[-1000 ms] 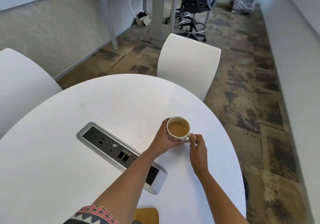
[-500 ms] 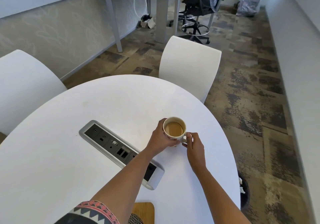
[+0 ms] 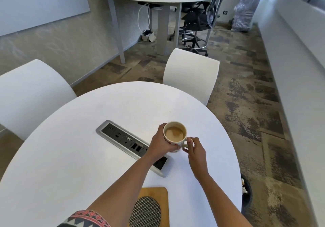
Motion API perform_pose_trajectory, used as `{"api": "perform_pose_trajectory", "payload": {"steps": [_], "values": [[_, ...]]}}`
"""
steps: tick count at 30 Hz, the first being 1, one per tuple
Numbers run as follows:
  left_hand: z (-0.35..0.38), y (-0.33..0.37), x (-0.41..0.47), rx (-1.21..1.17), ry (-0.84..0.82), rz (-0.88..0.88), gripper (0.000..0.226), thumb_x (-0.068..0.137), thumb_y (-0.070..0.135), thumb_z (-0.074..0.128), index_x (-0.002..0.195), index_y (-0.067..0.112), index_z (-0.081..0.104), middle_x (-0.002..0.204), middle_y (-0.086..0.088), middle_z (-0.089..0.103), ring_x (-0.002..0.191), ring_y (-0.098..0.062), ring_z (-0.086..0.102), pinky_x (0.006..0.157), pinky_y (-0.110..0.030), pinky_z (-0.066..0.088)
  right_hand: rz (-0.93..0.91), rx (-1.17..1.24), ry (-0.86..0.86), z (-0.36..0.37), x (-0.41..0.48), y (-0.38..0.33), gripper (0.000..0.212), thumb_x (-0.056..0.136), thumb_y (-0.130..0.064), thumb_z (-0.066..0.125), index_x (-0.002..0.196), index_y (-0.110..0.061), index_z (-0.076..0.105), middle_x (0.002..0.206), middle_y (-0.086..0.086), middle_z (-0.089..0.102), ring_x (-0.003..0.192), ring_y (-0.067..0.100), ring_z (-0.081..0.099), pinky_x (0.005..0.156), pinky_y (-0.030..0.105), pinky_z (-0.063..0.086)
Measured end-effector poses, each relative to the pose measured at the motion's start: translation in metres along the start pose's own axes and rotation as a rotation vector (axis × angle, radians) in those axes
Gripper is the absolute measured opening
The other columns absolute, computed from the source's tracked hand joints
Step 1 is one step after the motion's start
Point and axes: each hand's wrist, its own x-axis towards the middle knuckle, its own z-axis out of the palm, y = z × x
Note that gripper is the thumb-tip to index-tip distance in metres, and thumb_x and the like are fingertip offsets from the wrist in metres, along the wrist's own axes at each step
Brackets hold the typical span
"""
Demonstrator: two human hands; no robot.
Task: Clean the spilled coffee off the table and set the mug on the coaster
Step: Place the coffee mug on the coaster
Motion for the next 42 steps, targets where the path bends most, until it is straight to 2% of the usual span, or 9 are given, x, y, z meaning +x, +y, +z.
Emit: {"api": "perform_pose_trajectory", "payload": {"steps": [5, 10, 13, 16, 20, 25, 31, 35, 42], "values": [[-0.019, 0.000, -0.044, 0.002, -0.008, 0.032, 0.085, 0.050, 0.029, 0.086, 0.118, 0.042, 0.037, 0.110, 0.027, 0.052, 0.102, 0.006, 0.051, 0.077, -0.010, 0.042, -0.017, 0.002, 0.016, 0.011, -0.047, -0.010, 0.016, 0.097, -0.040, 0.041, 0.091, -0.037, 0.056, 0.099, -0.012, 0.065, 0.091, 0.003, 0.066, 0.078, 0.024, 0.057], [-0.036, -0.010, -0.092, 0.006, -0.002, 0.035, 0.086, 0.051, 0.025, 0.087, 0.121, 0.038, 0.038, 0.116, 0.014, 0.056, 0.106, -0.004, 0.052, 0.077, -0.011, 0.041, -0.015, -0.020, 0.027, 0.024, -0.098, -0.014, 0.017, 0.097, -0.038, 0.042, 0.089, -0.039, 0.057, 0.095, -0.013, 0.066, 0.089, 0.003, 0.067, 0.080, 0.028, 0.058], [-0.046, -0.017, -0.122, 0.012, -0.005, 0.041, 0.083, 0.051, 0.028, 0.086, 0.117, 0.044, 0.038, 0.112, 0.019, 0.055, 0.102, 0.001, 0.054, 0.073, -0.006, 0.041, 0.008, -0.038, 0.034, 0.034, -0.129, -0.014, 0.017, 0.096, -0.042, 0.042, 0.088, -0.037, 0.057, 0.093, -0.011, 0.066, 0.086, 0.006, 0.068, 0.081, 0.035, 0.058], [-0.056, -0.025, -0.149, 0.020, -0.020, 0.050, 0.085, 0.052, 0.028, 0.086, 0.121, 0.041, 0.038, 0.113, 0.016, 0.057, 0.102, -0.003, 0.056, 0.077, -0.013, 0.046, 0.020, -0.064, 0.042, 0.043, -0.160, -0.014, 0.023, 0.095, -0.046, 0.040, 0.091, -0.031, 0.057, 0.093, -0.008, 0.067, 0.087, 0.010, 0.069, 0.081, 0.040, 0.057], [-0.065, -0.034, -0.179, 0.026, -0.028, 0.053, 0.085, 0.052, 0.029, 0.088, 0.119, 0.042, 0.037, 0.109, 0.019, 0.056, 0.100, 0.001, 0.054, 0.071, 0.000, 0.041, 0.036, -0.069, 0.060, 0.054, -0.192, -0.012, 0.024, 0.097, -0.040, 0.041, 0.096, -0.025, 0.059, 0.093, -0.004, 0.068, 0.087, 0.010, 0.069, 0.082, 0.039, 0.057], [-0.071, -0.043, -0.204, 0.022, -0.035, 0.041, 0.087, 0.049, 0.035, 0.087, 0.121, 0.039, 0.037, 0.113, 0.015, 0.055, 0.102, -0.002, 0.054, 0.071, 0.001, 0.041, 0.062, -0.077, 0.064, 0.062, -0.219, -0.013, 0.021, 0.099, -0.036, 0.040, 0.091, -0.028, 0.059, 0.094, -0.006, 0.068, 0.092, 0.014, 0.066, 0.082, 0.040, 0.057], [-0.073, -0.053, -0.223, 0.013, -0.033, 0.033, 0.081, 0.050, 0.036, 0.086, 0.113, 0.048, 0.037, 0.111, 0.026, 0.052, 0.103, 0.008, 0.051, 0.073, 0.000, 0.042, 0.068, -0.124, 0.056, 0.066, -0.236, -0.006, 0.022, 0.099, -0.037, 0.038, 0.089, -0.027, 0.056, 0.087, -0.003, 0.066, 0.087, 0.014, 0.064, 0.081, 0.046, 0.055], [-0.071, -0.055, -0.228, 0.005, -0.016, 0.025, 0.081, 0.048, 0.040, 0.085, 0.113, 0.048, 0.038, 0.114, 0.024, 0.053, 0.106, 0.004, 0.052, 0.075, -0.001, 0.042, 0.064, -0.147, 0.037, 0.065, -0.240, -0.005, 0.021, 0.098, -0.039, 0.039, 0.088, -0.031, 0.056, 0.087, -0.008, 0.065, 0.086, 0.011, 0.063, 0.079, 0.042, 0.055], [-0.064, -0.058, -0.234, -0.002, 0.007, 0.008, 0.079, 0.048, 0.038, 0.085, 0.110, 0.052, 0.039, 0.112, 0.026, 0.053, 0.104, 0.011, 0.050, 0.075, -0.002, 0.043, 0.085, -0.142, 0.007, 0.061, -0.244, -0.001, 0.022, 0.099, -0.039, 0.037, 0.090, -0.031, 0.056, 0.091, -0.008, 0.066, 0.090, 0.011, 0.063, 0.083, 0.044, 0.053]]}}
